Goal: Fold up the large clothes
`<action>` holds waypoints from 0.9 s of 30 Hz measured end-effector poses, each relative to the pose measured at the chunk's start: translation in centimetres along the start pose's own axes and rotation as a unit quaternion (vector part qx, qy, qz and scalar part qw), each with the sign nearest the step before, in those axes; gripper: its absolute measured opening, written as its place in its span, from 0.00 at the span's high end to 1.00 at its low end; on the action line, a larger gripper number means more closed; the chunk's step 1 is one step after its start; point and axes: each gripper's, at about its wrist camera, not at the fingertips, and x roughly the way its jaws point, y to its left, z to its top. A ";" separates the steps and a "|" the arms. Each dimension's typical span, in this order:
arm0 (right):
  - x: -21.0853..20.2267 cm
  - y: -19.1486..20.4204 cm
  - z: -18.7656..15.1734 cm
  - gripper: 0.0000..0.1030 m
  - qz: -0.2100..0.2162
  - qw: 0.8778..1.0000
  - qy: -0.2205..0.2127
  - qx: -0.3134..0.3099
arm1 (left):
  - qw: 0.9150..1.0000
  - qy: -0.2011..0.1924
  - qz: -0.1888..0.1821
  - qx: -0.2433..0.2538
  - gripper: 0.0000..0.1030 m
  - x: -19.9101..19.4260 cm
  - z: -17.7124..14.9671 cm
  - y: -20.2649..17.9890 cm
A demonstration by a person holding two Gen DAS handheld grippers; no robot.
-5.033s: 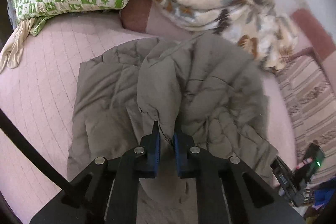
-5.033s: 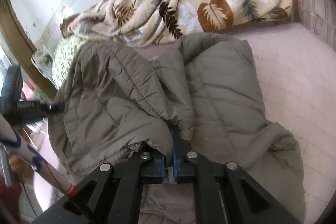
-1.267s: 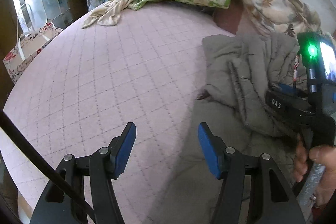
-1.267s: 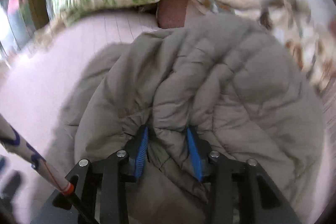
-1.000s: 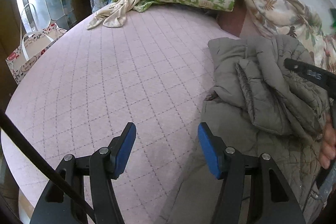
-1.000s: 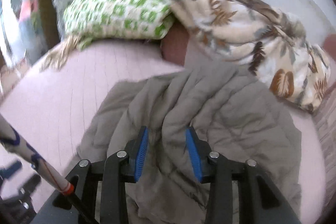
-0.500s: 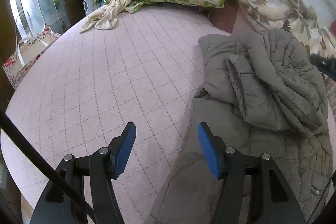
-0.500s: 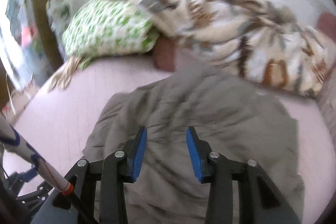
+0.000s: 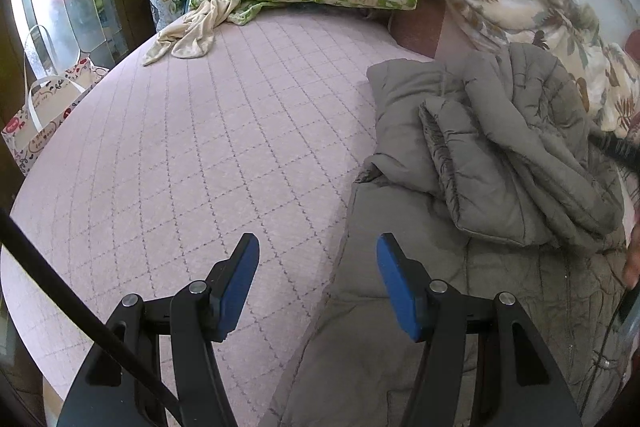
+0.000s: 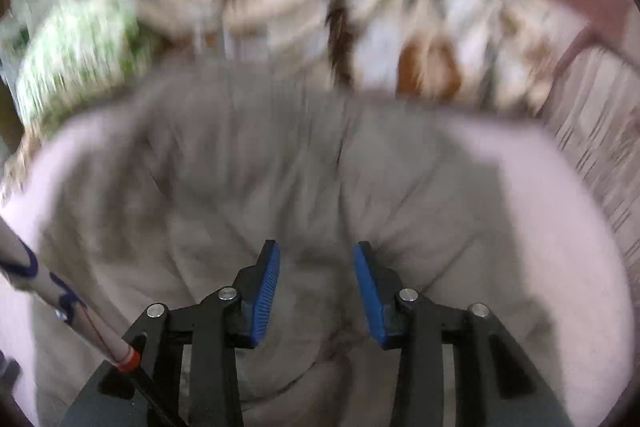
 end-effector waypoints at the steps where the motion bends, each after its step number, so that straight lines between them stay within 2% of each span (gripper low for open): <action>1: -0.8 0.3 0.7 0.59 -0.003 1.000 -0.016 -0.001 | 1.000 0.003 -0.002 0.000 0.41 0.1 0.0 -0.1; 3: -0.6 1.0 2.2 0.59 0.010 1.000 -0.017 -0.002 | 1.000 0.007 -0.005 0.001 0.41 0.4 0.0 -0.3; 5: 1.4 2.1 3.1 0.59 0.016 1.000 0.004 -0.006 | 1.000 0.009 -0.004 0.007 0.41 0.6 0.0 -0.6; 10: 9.0 4.5 1.4 0.51 -0.010 0.994 0.099 -0.042 | 1.000 0.002 0.002 0.013 0.41 0.3 0.1 -0.7; 13: 8.0 4.6 2.0 0.51 -0.013 0.994 0.097 -0.053 | 1.000 0.001 0.004 0.006 0.41 0.1 0.1 -0.4; 15: 5.4 3.6 2.3 0.50 0.015 0.996 0.075 -0.035 | 1.000 -0.001 0.007 0.004 0.41 -0.1 0.0 -0.1; 17: 2.4 2.3 1.9 0.47 0.024 0.998 0.048 -0.037 | 1.000 -0.002 0.012 0.003 0.41 -0.3 -0.2 0.1; 21: -1.0 -1.6 -0.9 0.47 -0.008 0.998 0.024 -0.054 | 1.000 -0.001 0.016 -0.006 0.41 -0.5 -1.0 0.7; 22: -0.7 -2.6 -1.4 0.47 -0.015 0.998 0.031 -0.049 | 1.000 -0.001 0.018 -0.008 0.41 -0.5 -1.1 0.7; 24: 1.3 -5.2 -3.7 0.44 -0.026 0.997 0.074 -0.024 | 1.000 -0.002 0.019 -0.011 0.41 -0.7 -1.4 0.8; 26: 3.6 -7.2 -4.8 0.41 0.001 0.993 0.115 0.009 | 1.000 -0.010 0.025 -0.006 0.41 -1.3 -1.7 0.8; 27: 3.3 -8.1 -4.8 0.41 0.011 0.993 0.111 0.029 | 0.999 -0.015 0.029 -0.004 0.41 -1.6 -1.8 0.9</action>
